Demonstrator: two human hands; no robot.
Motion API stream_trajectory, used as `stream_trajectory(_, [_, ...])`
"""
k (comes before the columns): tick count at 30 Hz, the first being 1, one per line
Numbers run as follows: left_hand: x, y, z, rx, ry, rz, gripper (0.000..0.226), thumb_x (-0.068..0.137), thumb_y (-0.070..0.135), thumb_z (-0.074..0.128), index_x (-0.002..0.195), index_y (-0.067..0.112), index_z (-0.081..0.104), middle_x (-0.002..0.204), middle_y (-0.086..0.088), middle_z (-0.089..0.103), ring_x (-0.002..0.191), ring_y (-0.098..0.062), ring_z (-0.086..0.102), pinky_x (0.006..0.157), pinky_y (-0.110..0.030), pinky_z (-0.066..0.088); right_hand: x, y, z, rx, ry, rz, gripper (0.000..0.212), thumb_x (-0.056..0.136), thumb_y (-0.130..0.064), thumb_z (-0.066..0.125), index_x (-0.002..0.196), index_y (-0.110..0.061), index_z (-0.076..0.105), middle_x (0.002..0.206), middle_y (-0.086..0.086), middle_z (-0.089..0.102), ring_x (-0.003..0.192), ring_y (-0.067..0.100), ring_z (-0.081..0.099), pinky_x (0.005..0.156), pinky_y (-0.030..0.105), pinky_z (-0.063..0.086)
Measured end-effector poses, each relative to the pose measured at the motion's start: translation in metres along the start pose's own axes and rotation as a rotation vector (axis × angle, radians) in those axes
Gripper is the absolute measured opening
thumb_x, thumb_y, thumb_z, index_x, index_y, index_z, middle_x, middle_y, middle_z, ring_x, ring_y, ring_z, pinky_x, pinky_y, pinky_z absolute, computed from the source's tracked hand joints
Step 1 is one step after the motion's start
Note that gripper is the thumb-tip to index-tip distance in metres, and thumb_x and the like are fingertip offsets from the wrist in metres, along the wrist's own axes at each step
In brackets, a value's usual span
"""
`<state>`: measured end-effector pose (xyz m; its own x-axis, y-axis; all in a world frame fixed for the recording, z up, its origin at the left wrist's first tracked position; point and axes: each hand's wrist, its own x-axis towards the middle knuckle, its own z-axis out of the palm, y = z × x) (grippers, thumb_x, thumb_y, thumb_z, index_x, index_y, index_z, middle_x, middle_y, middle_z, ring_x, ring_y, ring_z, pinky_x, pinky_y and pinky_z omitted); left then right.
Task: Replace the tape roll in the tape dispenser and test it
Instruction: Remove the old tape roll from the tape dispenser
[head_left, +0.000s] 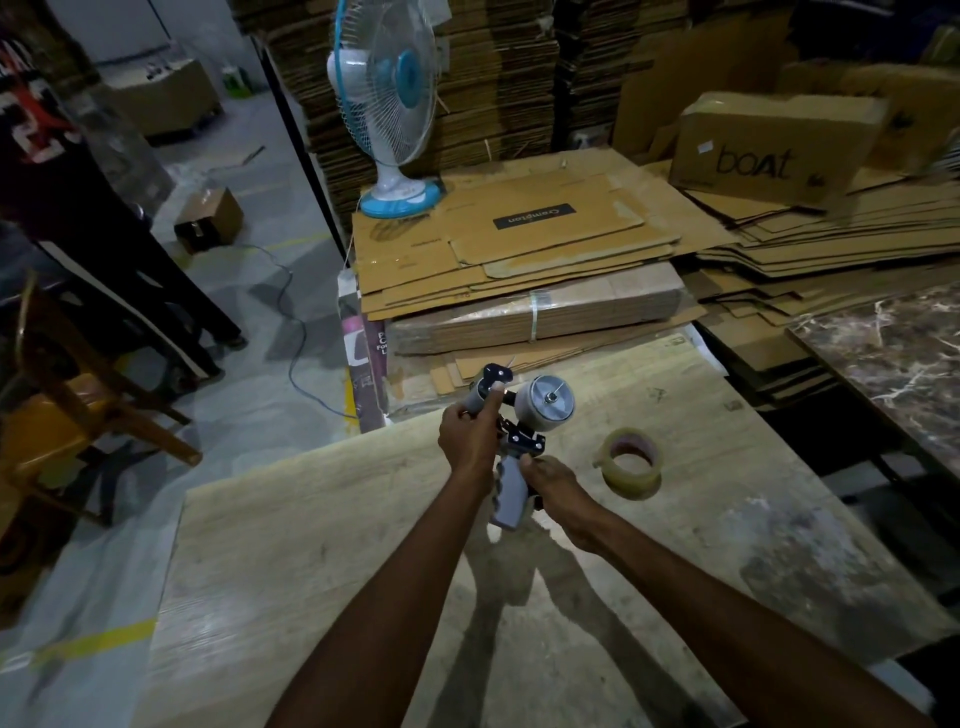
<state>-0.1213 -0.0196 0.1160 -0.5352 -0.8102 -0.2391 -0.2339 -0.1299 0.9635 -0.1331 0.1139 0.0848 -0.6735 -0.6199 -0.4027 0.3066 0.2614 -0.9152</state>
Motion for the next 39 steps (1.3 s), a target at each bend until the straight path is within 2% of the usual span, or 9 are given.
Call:
stream_trajectory(8, [0.009,0.002,-0.004,-0.055,-0.002,0.055,0.04,0.087,0.039,0.082,0.104,0.003,0.072,0.085,-0.002,0.068,0.07,-0.008,0.062,0.049,-0.01,0.046,0.001,0.0,-0.027,-0.389,0.255,-0.275,0.048,0.085,-0.065,0.062,0.079,-0.018,0.067,0.075,-0.007,0.067,0.069,0.008,0.062,0.064,0.028,0.048])
stream_trajectory(11, [0.018,-0.003,-0.015,-0.078,-0.045,0.051,0.045,0.087,0.042,0.082,0.104,0.001,0.073,0.087,-0.008,0.071,0.075,-0.014,0.065,0.061,-0.024,0.053,0.006,0.001,-0.046,-0.44,0.437,-0.427,0.04,0.081,-0.059,0.07,0.096,-0.023,0.062,0.095,-0.007,0.064,0.083,0.009,0.06,0.073,0.033,0.055])
stream_trajectory(13, [0.021,-0.007,-0.022,-0.065,-0.099,0.045,0.042,0.088,0.039,0.081,0.104,0.001,0.074,0.089,-0.01,0.072,0.079,-0.016,0.066,0.065,-0.029,0.055,0.01,0.002,-0.058,-0.533,0.504,-0.5,0.058,0.079,-0.057,0.073,0.121,-0.023,0.052,0.118,-0.001,0.054,0.101,0.014,0.055,0.084,0.036,0.053])
stream_trajectory(16, [0.019,-0.015,-0.03,-0.018,-0.193,0.017,0.028,0.09,0.034,0.079,0.096,0.007,0.075,0.09,-0.009,0.072,0.08,-0.018,0.064,0.071,-0.033,0.052,0.019,0.002,-0.071,-0.726,0.358,-0.573,0.096,0.071,-0.055,0.078,0.148,-0.026,0.028,0.144,0.007,0.035,0.129,0.021,0.039,0.101,0.037,0.042])
stream_trajectory(19, [0.018,-0.025,-0.033,0.039,-0.294,0.019,0.024,0.089,0.033,0.082,0.094,0.01,0.077,0.089,-0.01,0.073,0.082,-0.021,0.065,0.074,-0.035,0.051,0.022,0.002,-0.071,-0.848,0.183,-0.52,0.111,0.066,-0.049,0.085,0.153,-0.034,0.018,0.149,0.005,0.03,0.133,0.023,0.039,0.103,0.038,0.045])
stream_trajectory(26, [0.015,-0.043,-0.04,0.224,-0.42,0.028,0.021,0.091,0.034,0.08,0.093,0.013,0.08,0.085,-0.002,0.075,0.073,-0.009,0.067,0.066,-0.025,0.053,0.015,0.04,-0.058,-1.074,0.001,-0.457,0.1,0.062,-0.06,0.076,0.148,-0.03,0.033,0.13,0.003,0.045,0.11,0.022,0.054,0.084,0.037,0.053])
stream_trajectory(33, [0.024,-0.088,-0.051,0.486,-0.494,0.037,0.096,0.074,0.088,0.062,0.098,-0.004,0.071,0.096,-0.031,0.07,0.081,-0.027,0.07,0.073,-0.038,0.051,-0.001,0.059,-0.041,-1.076,-0.014,-0.432,0.091,0.064,-0.067,0.063,0.142,-0.023,0.047,0.118,0.007,0.059,0.102,0.025,0.059,0.083,0.035,0.053])
stream_trajectory(37, [0.006,-0.085,-0.061,0.623,-0.58,0.149,0.047,0.101,0.057,0.056,0.121,0.017,0.073,0.109,-0.008,0.077,0.101,-0.023,0.072,0.093,-0.048,0.056,-0.001,0.059,-0.039,-1.074,0.005,-0.417,0.083,0.061,-0.069,0.058,0.129,-0.021,0.057,0.107,0.008,0.064,0.094,0.025,0.062,0.076,0.032,0.052])
stream_trajectory(39, [0.003,-0.093,-0.068,0.635,-0.606,0.168,0.051,0.099,0.051,0.063,0.138,0.018,0.065,0.131,-0.008,0.069,0.118,-0.024,0.065,0.104,-0.046,0.052,0.001,0.06,-0.04,-1.107,-0.004,-0.403,0.081,0.061,-0.069,0.057,0.126,-0.02,0.058,0.104,0.008,0.065,0.092,0.025,0.062,0.075,0.032,0.052])
